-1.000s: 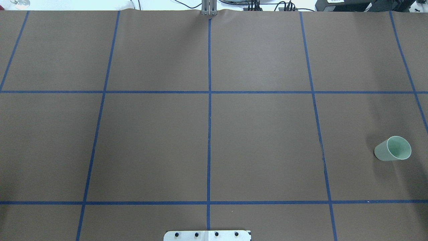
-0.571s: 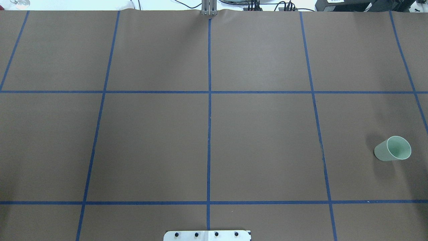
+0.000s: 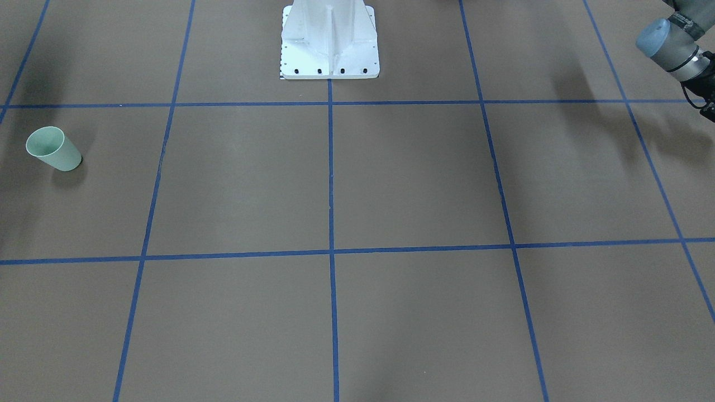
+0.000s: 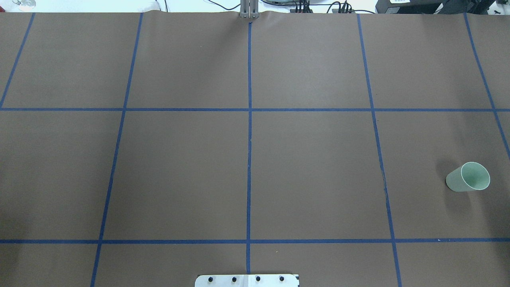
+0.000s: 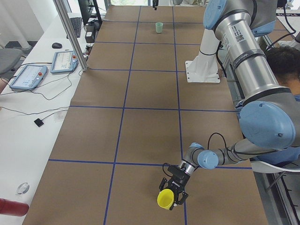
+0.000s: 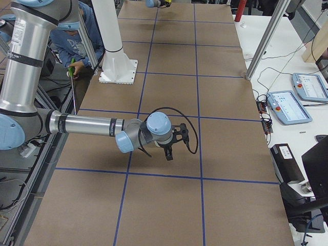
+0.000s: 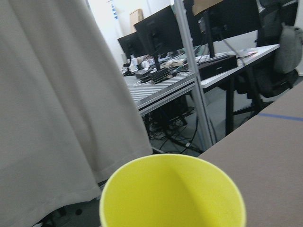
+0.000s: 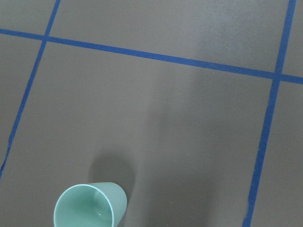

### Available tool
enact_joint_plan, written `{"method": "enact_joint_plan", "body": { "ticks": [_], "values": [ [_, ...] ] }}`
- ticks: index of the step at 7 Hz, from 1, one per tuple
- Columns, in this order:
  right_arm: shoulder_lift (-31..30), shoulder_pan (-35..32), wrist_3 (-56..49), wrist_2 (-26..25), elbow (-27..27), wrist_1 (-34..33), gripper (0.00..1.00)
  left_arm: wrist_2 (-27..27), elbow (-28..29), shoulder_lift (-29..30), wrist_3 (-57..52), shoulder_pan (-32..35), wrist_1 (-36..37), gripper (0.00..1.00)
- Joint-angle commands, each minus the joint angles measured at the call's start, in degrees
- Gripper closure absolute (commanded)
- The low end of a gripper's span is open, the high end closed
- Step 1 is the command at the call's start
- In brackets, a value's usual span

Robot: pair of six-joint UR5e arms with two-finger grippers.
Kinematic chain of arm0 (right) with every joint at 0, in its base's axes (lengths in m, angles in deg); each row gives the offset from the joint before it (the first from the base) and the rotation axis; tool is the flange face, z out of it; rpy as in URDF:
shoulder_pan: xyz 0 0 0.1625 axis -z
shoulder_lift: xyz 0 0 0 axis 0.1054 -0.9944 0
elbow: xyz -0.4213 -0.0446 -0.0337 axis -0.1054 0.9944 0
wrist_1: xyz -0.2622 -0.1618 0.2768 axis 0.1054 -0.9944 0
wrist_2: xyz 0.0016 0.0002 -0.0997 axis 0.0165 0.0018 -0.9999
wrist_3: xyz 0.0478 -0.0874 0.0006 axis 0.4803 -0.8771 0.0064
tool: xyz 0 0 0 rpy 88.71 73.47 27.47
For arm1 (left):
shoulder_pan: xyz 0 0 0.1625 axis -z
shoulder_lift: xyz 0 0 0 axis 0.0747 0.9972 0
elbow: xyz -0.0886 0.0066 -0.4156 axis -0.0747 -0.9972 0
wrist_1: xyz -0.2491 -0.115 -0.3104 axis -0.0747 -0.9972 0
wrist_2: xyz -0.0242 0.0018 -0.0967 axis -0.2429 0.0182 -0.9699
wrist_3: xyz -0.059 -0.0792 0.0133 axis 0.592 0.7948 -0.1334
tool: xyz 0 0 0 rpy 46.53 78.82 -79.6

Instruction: Transfer and stack yellow cup on green cup

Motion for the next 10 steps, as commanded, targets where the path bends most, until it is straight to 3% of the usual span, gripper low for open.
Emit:
{"method": "enact_joint_plan", "body": {
  "ticks": [1,3,5,6,7,9,10],
  "values": [
    [1.34,0.00,-0.01,-0.34,4.00,-0.02,0.00,11.53,0.09,13.95,-15.76,12.51,-10.55,0.56],
    [3.88,0.09,0.25,-0.08,6.99,-0.02,0.00,12.91,-3.66,19.58,-32.47,14.23,-14.69,0.57],
    [7.38,2.36,5.58,-0.34,7.00,0.07,0.00,12.55,-0.55,34.72,-54.36,13.72,-32.38,0.57],
    [9.85,3.16,8.92,-0.34,7.96,0.15,0.00,11.42,1.57,41.16,-54.88,13.02,-38.48,0.59],
    [12.31,3.95,11.39,-0.08,7.97,0.33,0.00,5.32,2.20,44.96,-58.80,10.23,-39.23,0.63],
    [20.38,6.84,22.86,0.09,7.36,0.42,0.00,-1.38,2.29,55.41,-73.35,6.18,-40.64,0.61],
    [22.59,8.69,23.71,0.01,6.48,0.51,0.00,-6.29,1.51,58.16,-81.52,5.81,-43.08,0.60]
  ]
}}
